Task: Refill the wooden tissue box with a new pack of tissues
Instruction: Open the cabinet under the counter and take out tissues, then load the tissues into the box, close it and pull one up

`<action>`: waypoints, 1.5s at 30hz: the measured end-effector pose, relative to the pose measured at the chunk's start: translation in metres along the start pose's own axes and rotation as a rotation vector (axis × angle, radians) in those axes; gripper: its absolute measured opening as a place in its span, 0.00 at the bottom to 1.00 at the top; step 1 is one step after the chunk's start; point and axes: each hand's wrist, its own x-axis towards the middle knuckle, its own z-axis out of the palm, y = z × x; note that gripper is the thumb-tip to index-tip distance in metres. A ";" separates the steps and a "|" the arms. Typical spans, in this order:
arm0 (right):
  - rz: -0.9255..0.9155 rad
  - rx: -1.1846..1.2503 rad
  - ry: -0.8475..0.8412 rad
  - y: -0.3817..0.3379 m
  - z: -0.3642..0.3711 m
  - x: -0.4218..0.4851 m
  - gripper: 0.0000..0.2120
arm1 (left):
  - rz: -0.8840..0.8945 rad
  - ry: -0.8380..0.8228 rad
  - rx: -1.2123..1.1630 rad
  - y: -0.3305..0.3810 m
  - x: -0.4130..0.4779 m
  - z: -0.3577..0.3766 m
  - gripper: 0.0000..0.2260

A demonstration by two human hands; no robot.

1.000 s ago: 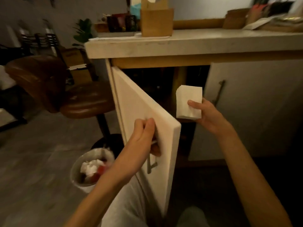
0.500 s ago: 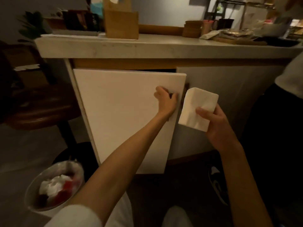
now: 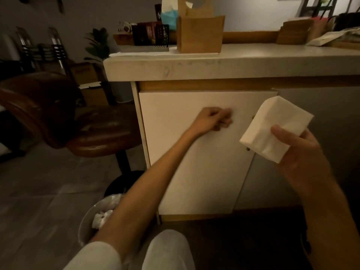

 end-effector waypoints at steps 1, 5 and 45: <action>0.014 -0.017 0.001 0.003 0.001 0.006 0.30 | -0.036 -0.031 -0.021 -0.009 0.003 -0.018 0.17; 0.092 -0.047 0.036 0.008 0.022 0.037 0.29 | -0.089 -0.090 -0.002 -0.022 0.007 -0.063 0.17; 0.513 -0.636 -0.180 -0.182 0.180 0.180 0.16 | -0.499 0.138 -0.127 0.249 0.017 -0.186 0.12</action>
